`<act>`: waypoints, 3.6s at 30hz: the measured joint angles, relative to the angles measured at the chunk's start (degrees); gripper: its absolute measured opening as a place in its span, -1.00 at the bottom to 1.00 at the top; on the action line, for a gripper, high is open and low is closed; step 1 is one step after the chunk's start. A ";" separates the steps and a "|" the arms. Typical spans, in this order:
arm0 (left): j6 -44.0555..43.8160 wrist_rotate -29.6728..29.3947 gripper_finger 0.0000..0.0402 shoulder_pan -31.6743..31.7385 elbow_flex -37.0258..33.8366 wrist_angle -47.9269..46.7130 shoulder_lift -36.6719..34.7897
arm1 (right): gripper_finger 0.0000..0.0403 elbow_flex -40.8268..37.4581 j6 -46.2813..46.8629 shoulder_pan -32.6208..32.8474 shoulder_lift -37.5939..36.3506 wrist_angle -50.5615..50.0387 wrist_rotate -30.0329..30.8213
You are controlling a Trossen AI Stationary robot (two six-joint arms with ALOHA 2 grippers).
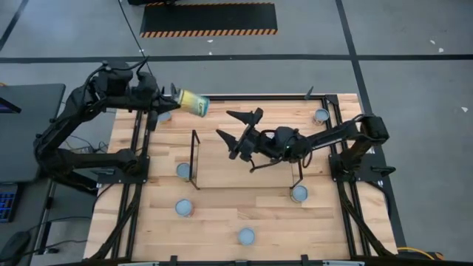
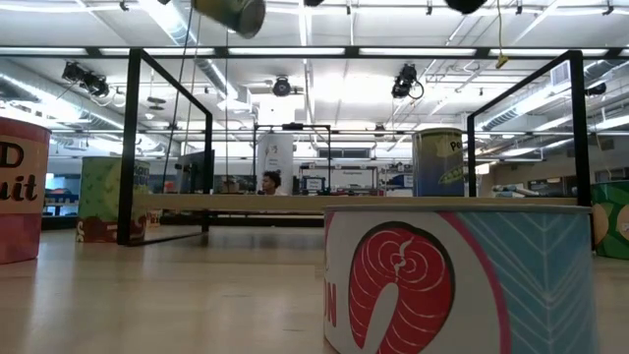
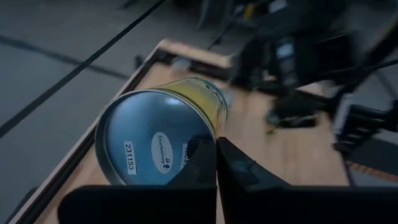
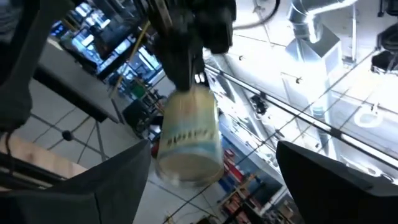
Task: Pick and place cans onto a shelf
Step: Put the canned carrots on the shelf
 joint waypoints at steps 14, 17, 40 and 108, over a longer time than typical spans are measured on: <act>-2.83 2.45 -1.00 -7.26 -0.02 5.21 0.43 | 0.85 0.02 -12.91 -2.14 2.77 6.25 -12.62; -2.99 0.75 -1.00 -8.51 -0.02 5.52 0.43 | 0.87 0.09 -15.21 -3.28 2.73 5.95 -16.73; -5.99 -0.89 -1.00 -16.46 -0.04 13.66 6.02 | 0.84 0.02 -10.52 -7.60 2.74 6.54 -19.77; 5.52 -13.13 0.42 -27.49 -0.02 7.64 5.97 | 0.47 23.96 -3.19 2.92 0.93 -129.40 -31.06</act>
